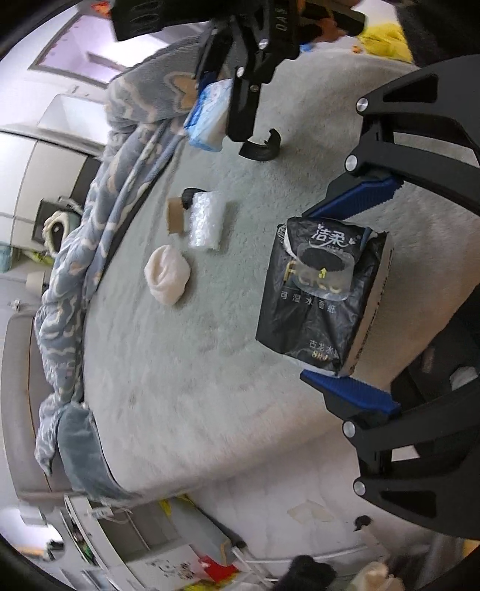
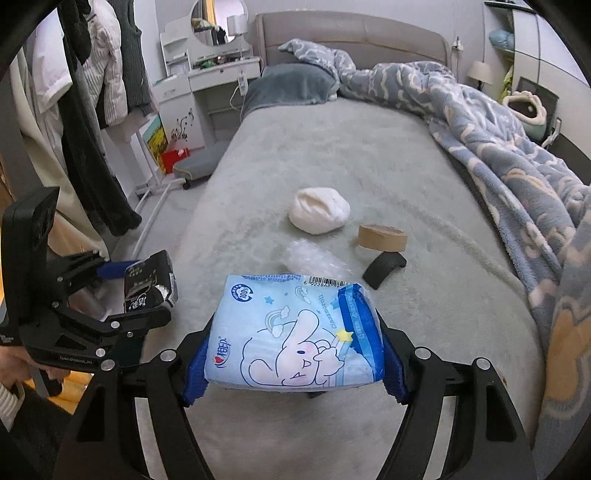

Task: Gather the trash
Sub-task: 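Carry both packs over the bin and open the left tool, then lower the diaper pack into the bin and open the right tool, then move left tool to the black clip while right tool approaches the tape roll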

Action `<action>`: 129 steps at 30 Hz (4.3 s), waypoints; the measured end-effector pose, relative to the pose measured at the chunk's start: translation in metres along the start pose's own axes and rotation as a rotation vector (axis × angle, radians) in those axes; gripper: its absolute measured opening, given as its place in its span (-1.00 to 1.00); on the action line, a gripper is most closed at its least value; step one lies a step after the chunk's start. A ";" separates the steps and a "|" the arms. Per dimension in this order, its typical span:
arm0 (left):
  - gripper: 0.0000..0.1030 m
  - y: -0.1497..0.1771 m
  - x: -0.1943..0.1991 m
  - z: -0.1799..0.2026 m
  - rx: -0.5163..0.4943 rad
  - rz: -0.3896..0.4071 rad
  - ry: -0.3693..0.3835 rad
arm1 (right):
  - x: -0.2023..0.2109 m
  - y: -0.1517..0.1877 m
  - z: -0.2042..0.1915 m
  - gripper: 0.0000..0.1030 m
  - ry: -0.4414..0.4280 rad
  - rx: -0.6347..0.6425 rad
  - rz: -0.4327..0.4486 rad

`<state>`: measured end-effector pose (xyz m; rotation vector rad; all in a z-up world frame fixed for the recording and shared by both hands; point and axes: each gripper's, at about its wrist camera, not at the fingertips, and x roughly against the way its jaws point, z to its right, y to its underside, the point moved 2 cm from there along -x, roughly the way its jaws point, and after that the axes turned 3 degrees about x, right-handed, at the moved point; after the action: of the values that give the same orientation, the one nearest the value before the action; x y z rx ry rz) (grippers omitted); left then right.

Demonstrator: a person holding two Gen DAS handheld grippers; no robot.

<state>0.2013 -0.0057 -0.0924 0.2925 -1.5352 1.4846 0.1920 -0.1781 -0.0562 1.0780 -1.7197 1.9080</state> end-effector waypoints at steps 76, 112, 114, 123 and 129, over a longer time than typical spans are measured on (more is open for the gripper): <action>0.75 0.178 0.081 -0.184 0.472 -0.305 -0.051 | -0.097 0.057 -0.249 0.45 -0.192 0.114 -0.226; 0.27 0.111 0.193 -0.185 0.306 0.225 -0.125 | -0.142 0.096 -0.291 0.76 -0.148 0.228 -0.398; 0.27 0.108 0.196 -0.182 0.307 0.241 -0.120 | -0.136 0.092 -0.289 0.76 -0.154 0.223 -0.382; 0.27 0.090 0.204 -0.156 0.286 0.286 -0.103 | -0.096 0.067 -0.277 0.77 -0.194 0.209 -0.255; 0.29 0.078 0.204 -0.137 0.266 0.304 -0.102 | -0.074 0.055 -0.257 0.77 -0.174 0.200 -0.179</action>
<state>0.0995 0.2194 -0.0176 0.3035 -1.5103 1.9463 0.1241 0.0724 -0.1406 1.4586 -1.4819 1.9519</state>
